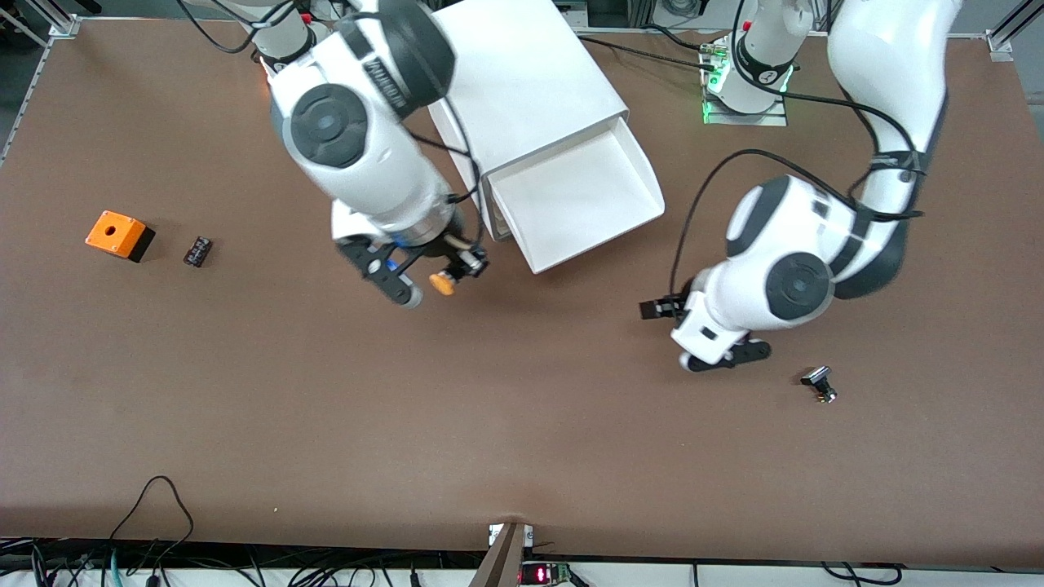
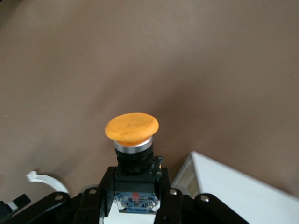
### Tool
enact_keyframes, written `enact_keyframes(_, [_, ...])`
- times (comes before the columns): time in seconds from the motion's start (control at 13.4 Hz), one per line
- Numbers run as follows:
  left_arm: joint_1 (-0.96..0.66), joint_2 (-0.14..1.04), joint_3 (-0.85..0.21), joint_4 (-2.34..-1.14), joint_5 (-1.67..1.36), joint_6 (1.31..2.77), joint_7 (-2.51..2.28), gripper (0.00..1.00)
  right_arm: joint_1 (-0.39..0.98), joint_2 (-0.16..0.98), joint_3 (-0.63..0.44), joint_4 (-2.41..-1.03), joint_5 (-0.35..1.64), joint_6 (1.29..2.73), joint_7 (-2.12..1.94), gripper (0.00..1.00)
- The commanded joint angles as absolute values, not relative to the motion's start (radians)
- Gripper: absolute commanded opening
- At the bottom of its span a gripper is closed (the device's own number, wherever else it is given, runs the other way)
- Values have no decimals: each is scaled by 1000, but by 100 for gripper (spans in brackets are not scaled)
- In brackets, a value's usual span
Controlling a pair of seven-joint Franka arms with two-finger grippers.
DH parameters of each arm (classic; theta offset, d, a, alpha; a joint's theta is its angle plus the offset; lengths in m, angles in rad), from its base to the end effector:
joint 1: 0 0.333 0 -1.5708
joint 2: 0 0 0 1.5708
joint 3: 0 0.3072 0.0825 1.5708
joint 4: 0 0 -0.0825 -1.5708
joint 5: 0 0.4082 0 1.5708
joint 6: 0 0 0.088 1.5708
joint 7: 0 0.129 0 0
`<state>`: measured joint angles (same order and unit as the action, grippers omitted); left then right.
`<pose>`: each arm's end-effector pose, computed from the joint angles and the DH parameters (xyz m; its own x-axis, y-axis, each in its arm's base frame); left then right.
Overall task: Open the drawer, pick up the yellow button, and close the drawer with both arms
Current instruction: 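Lift the orange button out with the right gripper while the left gripper pushes the drawer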
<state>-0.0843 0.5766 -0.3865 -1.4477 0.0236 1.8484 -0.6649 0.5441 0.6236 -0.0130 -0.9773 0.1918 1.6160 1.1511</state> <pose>0.6454 -0.2827 0.3225 0.9513 0.2148 -0.2213 0.2333 -0.9705 0.0607 0.6304 0.4013 0.4789 0.8046 -0.5714 -0.1613 -0.5884 -0.8038 -0.0877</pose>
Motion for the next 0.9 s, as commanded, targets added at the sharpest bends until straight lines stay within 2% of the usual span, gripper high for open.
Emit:
enact_keyframes(0.0, [-152, 465, -385, -1624, 9, 1982, -818, 100, 444, 611, -12, -1008, 198, 1566, 871, 0])
enact_keyframes(0.22, [-216, 447, -390, -1658, 14, 1986, -974, 100, 408, 603, -115, -1092, 193, 1592, 572, 0])
enact_keyframes(0.45, [-242, 440, -423, -1716, 11, 1988, -1029, 100, 408, 594, -222, -1221, 198, 1692, 298, 0])
enact_keyframes(0.67, [-241, 439, -465, -1743, 11, 1987, -1037, 100, 408, 548, -279, -1452, 195, 1895, 126, 0])
enact_keyframes(0.82, [-239, 416, -489, -1782, 8, 1988, -1040, 100, 408, 509, -311, -1651, 193, 2110, -1, 0])
